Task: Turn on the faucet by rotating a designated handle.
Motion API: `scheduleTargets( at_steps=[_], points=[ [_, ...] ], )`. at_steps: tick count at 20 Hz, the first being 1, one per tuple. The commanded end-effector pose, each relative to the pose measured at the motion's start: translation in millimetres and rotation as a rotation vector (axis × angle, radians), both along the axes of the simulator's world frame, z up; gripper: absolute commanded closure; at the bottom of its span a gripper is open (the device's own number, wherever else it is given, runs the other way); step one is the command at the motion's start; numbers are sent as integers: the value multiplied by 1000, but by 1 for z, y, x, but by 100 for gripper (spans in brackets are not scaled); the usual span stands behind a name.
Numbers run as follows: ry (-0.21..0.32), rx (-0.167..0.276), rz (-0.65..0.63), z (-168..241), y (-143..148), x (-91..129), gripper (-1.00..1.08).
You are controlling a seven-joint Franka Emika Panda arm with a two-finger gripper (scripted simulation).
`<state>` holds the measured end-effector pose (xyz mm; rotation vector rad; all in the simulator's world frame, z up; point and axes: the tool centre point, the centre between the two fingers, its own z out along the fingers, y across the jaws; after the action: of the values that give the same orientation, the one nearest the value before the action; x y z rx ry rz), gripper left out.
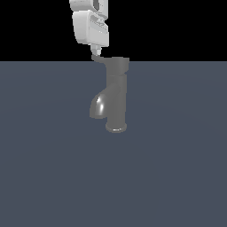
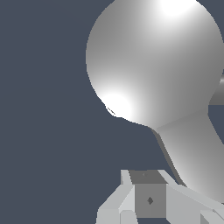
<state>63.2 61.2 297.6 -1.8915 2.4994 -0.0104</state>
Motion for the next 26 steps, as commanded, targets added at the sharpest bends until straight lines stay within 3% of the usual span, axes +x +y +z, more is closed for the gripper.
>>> scheduleTargets(
  at_steps=[1, 3, 26],
  points=[
    [10, 1, 9, 0, 10, -11, 108],
    [2, -3, 3, 0, 5, -5, 108],
    [9, 1, 8, 0, -4, -69, 108]
  ],
)
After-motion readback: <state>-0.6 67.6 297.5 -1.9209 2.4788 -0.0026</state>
